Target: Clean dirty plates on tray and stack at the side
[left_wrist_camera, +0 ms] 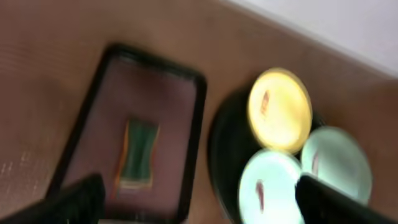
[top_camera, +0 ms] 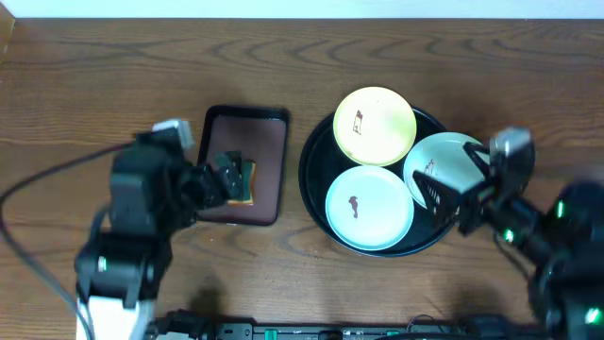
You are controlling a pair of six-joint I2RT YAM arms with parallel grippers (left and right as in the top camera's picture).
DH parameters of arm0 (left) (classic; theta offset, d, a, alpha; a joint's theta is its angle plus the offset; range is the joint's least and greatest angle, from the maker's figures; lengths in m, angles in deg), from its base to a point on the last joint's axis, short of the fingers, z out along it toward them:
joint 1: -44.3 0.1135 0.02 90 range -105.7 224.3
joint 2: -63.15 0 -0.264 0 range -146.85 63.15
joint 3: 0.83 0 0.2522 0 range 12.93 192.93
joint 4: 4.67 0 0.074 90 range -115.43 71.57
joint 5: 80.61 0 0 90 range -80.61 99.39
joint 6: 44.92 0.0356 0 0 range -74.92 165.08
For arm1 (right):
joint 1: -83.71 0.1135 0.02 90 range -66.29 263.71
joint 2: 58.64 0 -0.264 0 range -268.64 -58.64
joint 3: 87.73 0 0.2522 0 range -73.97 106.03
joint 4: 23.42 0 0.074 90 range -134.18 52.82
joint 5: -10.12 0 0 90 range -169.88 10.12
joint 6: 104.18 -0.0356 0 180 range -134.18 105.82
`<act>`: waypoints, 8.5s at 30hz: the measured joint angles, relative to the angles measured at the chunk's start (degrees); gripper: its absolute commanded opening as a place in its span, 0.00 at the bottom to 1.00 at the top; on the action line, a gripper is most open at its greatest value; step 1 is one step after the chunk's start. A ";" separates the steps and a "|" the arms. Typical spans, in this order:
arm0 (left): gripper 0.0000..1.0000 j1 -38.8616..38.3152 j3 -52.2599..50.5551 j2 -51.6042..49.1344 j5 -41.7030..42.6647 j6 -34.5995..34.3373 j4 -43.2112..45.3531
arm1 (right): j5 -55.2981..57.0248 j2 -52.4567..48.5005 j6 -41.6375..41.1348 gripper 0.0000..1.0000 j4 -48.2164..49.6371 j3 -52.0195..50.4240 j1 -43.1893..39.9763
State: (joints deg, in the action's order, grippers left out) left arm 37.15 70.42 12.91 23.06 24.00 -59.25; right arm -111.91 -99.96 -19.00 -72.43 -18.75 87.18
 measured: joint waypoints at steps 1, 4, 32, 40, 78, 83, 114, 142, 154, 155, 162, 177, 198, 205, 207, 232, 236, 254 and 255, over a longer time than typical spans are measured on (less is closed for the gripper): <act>0.98 0.00 3.26 -3.67 0.37 0.22 -3.13 | -0.28 -5.14 -0.39 0.99 -4.42 5.92 0.00; 0.98 0.00 6.32 -8.68 1.99 0.28 -5.73 | -0.72 -14.08 -0.63 0.99 -12.39 14.47 0.02; 0.12 -8.33 5.90 -56.26 -15.37 -1.62 -1.81 | 18.80 -38.27 -10.25 0.73 -24.79 16.96 16.39; 0.23 -8.26 6.10 -56.04 -14.69 -1.18 -3.78 | 19.56 -38.27 -10.69 0.75 -24.06 16.96 16.39; 0.60 -8.26 7.93 -45.68 -15.37 1.62 -3.48 | 20.92 -39.93 -13.11 0.63 -24.72 14.99 15.34; 0.56 -8.26 5.18 -46.07 -15.21 0.20 -0.61 | 21.16 -46.86 -15.43 0.40 -23.54 7.21 12.31; 0.07 -8.28 14.73 -49.03 -10.38 0.57 -13.03 | 21.33 -48.39 -16.09 0.56 -7.41 -7.74 10.95; 0.08 -25.49 19.80 -43.95 -2.82 -9.18 -6.69 | 24.50 -46.69 -21.31 0.01 9.62 -15.28 10.03; 0.07 -37.35 19.80 -58.82 1.77 -18.27 7.28 | 24.09 -46.90 -21.59 0.01 8.92 -14.97 10.03; 0.07 -37.77 19.80 -60.33 2.27 -18.84 7.87 | 24.06 -46.90 -21.59 0.01 8.92 -14.95 10.03; 0.07 -37.83 19.87 -66.93 6.58 -20.48 13.00 | 24.06 -46.93 -21.70 0.01 8.87 -14.91 10.03; 0.07 -36.94 24.30 -68.15 -14.29 -15.78 -2.34 | 22.69 -47.12 -21.79 0.01 7.89 -14.78 10.05; 0.07 -36.06 24.65 -69.42 3.34 -18.75 9.18 | 21.59 -47.23 -22.18 0.01 7.50 -14.67 10.08; 0.07 -37.48 25.20 -69.51 5.57 -19.43 1.42 | 21.64 -47.23 -22.18 0.01 7.43 -14.67 10.08; 0.07 -37.18 25.53 -69.46 3.65 -19.41 -2.14 | 21.64 -47.23 -22.18 0.01 7.41 -14.67 10.08; 0.08 -42.42 25.49 -70.10 -40.74 -11.15 -5.68 | 18.49 -47.56 -23.26 0.01 7.21 -14.67 10.56; 0.07 -40.57 25.68 -67.76 -45.62 -11.13 -7.41 | 18.99 -47.56 -23.26 0.01 6.62 -14.47 10.58; 0.07 -30.49 23.76 -53.72 -9.55 -16.35 0.33 | 20.81 -47.56 -23.23 0.01 6.16 -14.14 10.49; 0.07 -31.43 23.39 -54.97 -8.13 -17.11 1.29 | 20.83 -47.56 -23.23 0.01 6.14 -14.14 10.47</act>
State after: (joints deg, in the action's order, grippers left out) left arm 5.72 93.81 -42.06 14.93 6.89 -57.96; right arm -91.08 -147.52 -42.23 -66.29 -32.89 97.65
